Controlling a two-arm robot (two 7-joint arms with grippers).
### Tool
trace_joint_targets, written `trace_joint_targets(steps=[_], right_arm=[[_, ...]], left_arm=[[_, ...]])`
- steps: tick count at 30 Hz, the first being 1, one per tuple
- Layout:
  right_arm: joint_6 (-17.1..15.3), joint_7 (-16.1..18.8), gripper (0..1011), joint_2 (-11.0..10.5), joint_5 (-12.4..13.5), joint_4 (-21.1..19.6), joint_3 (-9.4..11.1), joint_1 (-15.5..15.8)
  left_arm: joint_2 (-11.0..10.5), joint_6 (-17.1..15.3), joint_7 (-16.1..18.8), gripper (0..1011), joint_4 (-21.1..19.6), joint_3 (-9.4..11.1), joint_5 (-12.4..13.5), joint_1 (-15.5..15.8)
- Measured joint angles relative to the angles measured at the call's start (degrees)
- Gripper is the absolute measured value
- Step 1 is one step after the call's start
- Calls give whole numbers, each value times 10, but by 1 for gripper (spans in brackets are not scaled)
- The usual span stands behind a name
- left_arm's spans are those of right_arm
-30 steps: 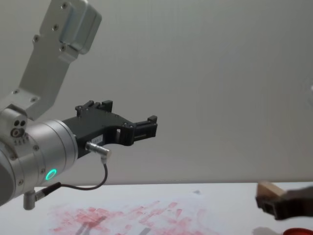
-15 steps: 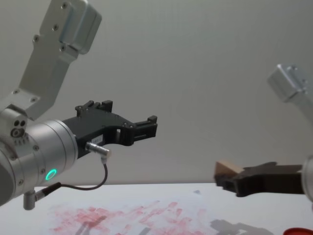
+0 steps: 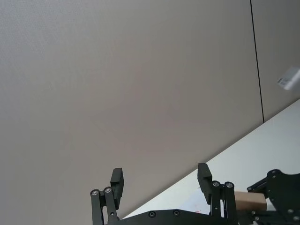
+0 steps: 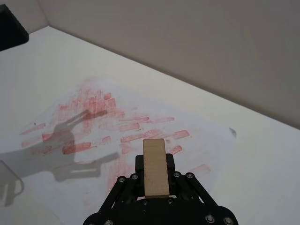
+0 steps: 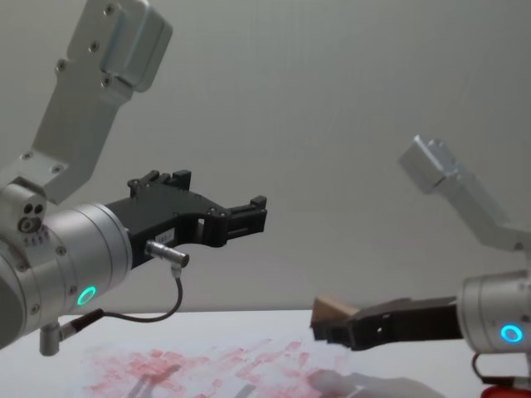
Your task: Use the one hand to pick up the stamp and affix it onto the A4 paper.
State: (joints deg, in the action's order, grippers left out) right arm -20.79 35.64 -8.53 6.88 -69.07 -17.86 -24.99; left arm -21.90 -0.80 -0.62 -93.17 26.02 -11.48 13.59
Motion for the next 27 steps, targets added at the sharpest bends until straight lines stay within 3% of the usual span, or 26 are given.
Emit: trace_joint_targets(steps=[15, 27], right_arm=[[-41, 57, 219, 29, -16, 124, -21, -62], [-44, 68, 219, 39, -32, 160, -31, -85]], left_arm=[[0, 0, 0, 1001, 0, 0, 0, 0], [0, 0, 0, 1001, 0, 0, 0, 0]])
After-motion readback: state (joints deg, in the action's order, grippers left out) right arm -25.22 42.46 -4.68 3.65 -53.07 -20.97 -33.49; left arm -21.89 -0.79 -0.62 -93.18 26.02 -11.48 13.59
